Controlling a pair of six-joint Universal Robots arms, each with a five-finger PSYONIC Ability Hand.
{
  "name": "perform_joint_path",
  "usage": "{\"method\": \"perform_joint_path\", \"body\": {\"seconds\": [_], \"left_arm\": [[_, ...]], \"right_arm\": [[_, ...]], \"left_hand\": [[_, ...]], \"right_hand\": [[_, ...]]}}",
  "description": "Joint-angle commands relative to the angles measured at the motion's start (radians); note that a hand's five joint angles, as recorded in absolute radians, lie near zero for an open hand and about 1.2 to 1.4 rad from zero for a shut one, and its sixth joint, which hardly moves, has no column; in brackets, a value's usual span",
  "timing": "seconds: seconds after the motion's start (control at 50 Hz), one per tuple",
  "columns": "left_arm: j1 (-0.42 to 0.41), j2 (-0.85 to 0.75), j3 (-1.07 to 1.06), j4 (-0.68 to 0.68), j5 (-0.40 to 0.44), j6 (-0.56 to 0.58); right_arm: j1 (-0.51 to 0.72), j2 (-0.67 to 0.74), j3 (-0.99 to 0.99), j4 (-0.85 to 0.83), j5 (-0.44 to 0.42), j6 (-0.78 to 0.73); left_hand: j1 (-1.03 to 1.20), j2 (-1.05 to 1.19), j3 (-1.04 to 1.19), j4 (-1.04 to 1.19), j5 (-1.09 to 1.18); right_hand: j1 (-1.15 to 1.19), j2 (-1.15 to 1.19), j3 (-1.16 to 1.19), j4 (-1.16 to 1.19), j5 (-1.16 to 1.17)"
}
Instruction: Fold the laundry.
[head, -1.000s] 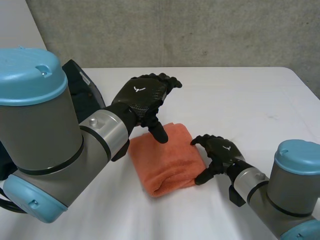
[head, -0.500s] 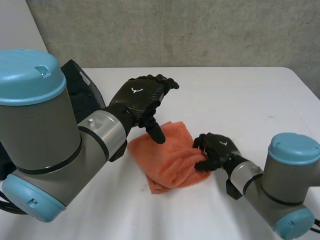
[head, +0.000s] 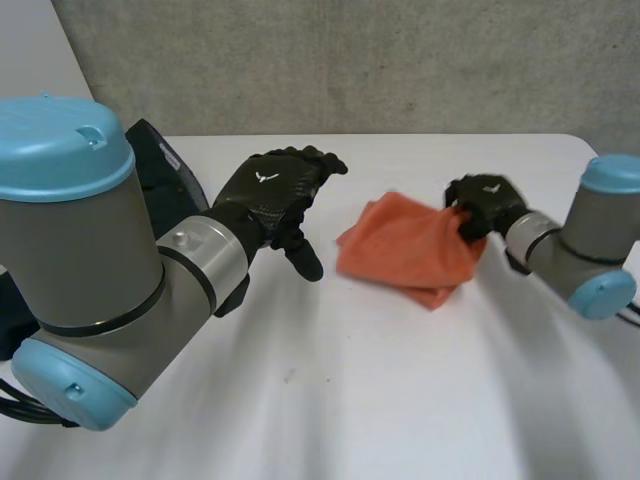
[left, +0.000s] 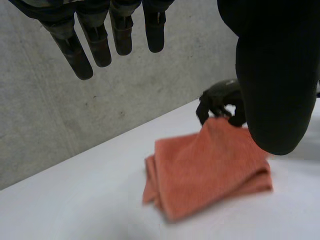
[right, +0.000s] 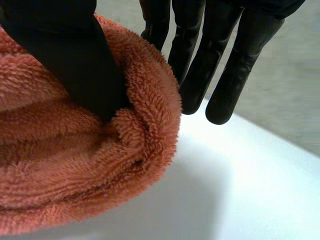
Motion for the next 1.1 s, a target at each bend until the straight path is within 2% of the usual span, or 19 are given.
{"method": "perform_joint_path", "body": {"seconds": [0.02,0.12,0.26,0.48,0.5,0.6,0.62,0.64,0.66,0.76,0.92,1.06,1.1], "left_arm": [[-0.002,-0.01,0.012,0.0,-0.024,0.001],[0.0,-0.014,0.019,0.0,-0.027,0.001],[0.0,-0.017,0.019,0.0,-0.028,0.0],[0.0,-0.032,0.019,0.0,-0.028,0.001],[0.0,-0.032,0.019,0.0,-0.028,0.001],[0.0,-0.032,0.019,0.0,-0.028,0.001],[-0.002,-0.032,0.019,0.0,-0.028,0.001],[-0.002,-0.033,0.021,0.0,-0.028,0.001],[-0.002,-0.033,0.022,0.0,-0.028,0.001],[-0.002,-0.033,0.022,0.0,-0.028,0.0],[-0.004,-0.02,0.019,-0.002,-0.028,0.0],[-0.002,-0.007,0.013,-0.002,-0.028,0.001],[0.0,-0.003,0.009,0.0,-0.028,0.0]], "right_arm": [[-0.165,0.183,-0.333,0.066,0.009,-0.007],[-0.278,0.285,-0.511,0.115,0.024,-0.009],[-0.415,0.376,-0.637,0.146,0.057,-0.032],[-0.504,0.45,-0.714,0.148,0.156,-0.09],[-0.504,0.453,-0.714,0.149,0.188,-0.098],[-0.512,0.447,-0.703,0.151,0.189,-0.105],[-0.512,0.445,-0.702,0.152,0.181,-0.105],[-0.51,0.444,-0.702,0.161,0.169,-0.105],[-0.507,0.442,-0.703,0.165,0.164,-0.105],[-0.504,0.419,-0.702,0.189,0.153,-0.105],[-0.505,0.294,-0.613,0.321,0.133,-0.105],[-0.565,0.09,-0.366,0.389,0.014,-0.154],[-0.588,0.018,-0.276,0.393,-0.003,-0.221]], "left_hand": [[-0.029,-0.013,-0.023,-0.012,-0.015],[-0.029,-0.013,-0.023,-0.012,-0.015],[-0.029,-0.013,-0.023,-0.012,-0.015],[-0.026,-0.01,-0.02,-0.009,-0.012],[-0.026,-0.01,-0.02,-0.009,-0.012],[-0.026,-0.01,-0.02,-0.009,-0.012],[-0.026,-0.01,-0.02,-0.009,-0.012],[-0.026,-0.01,-0.02,-0.009,-0.012],[-0.026,-0.01,-0.02,-0.009,-0.012],[-0.026,-0.01,-0.02,-0.009,-0.012],[-0.026,-0.01,-0.02,-0.009,-0.012],[-0.029,-0.013,-0.023,-0.012,-0.015],[-0.032,-0.016,-0.026,-0.015,-0.018]], "right_hand": [[0.514,0.265,0.22,0.21,0.295],[0.514,0.265,0.22,0.21,0.295],[0.514,0.265,0.22,0.21,0.295],[0.514,0.265,0.22,0.21,0.295],[0.514,0.265,0.22,0.21,0.295],[0.514,0.265,0.22,0.21,0.295],[0.27,0.022,-0.023,-0.033,0.052],[-0.648,-0.896,-0.941,-0.951,-0.866],[-0.708,-0.956,-1.002,-1.011,-0.926],[-0.708,-0.956,-1.002,-1.011,-0.926],[-0.708,-0.956,-1.002,-1.011,-0.926],[-0.708,-0.956,-1.002,-1.011,-0.926],[-0.708,-0.956,-1.002,-1.011,-0.926]]}}
